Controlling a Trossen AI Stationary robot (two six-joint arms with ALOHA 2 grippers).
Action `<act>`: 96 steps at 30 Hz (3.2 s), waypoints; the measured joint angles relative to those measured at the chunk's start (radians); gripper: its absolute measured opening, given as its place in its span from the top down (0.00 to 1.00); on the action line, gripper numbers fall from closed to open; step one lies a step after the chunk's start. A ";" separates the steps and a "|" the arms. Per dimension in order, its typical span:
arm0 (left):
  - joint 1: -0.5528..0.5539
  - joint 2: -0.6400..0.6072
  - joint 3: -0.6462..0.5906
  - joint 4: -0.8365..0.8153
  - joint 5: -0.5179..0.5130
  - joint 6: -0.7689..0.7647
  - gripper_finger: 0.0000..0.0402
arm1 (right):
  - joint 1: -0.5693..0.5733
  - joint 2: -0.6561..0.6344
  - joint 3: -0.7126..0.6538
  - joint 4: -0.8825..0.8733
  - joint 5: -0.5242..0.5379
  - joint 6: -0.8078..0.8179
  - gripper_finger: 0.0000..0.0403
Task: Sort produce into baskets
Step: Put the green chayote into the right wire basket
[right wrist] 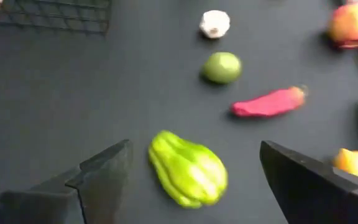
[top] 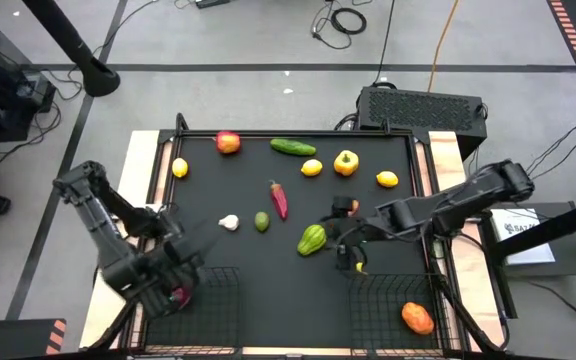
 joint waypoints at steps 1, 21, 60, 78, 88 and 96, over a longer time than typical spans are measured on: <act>0.024 0.000 0.000 0.014 0.000 0.035 0.47 | -0.011 0.028 0.010 0.000 -0.033 -0.019 0.15; 0.237 -0.012 -0.001 0.522 0.296 0.769 0.62 | -0.150 0.499 0.394 -0.430 -0.236 -0.364 0.08; 0.269 -0.012 -0.001 0.520 0.311 0.769 0.62 | -0.178 0.576 0.383 -0.406 -0.222 -0.321 0.11; 0.269 -0.012 -0.001 0.521 0.311 0.770 0.62 | -0.188 0.604 0.380 -0.401 -0.219 -0.376 0.06; 0.269 -0.011 -0.001 0.519 0.312 0.771 0.62 | -0.187 0.648 0.383 -0.411 -0.223 -0.372 0.06; 0.269 -0.011 -0.001 0.517 0.312 0.771 0.62 | -0.186 0.651 0.430 -0.463 -0.223 -0.331 0.06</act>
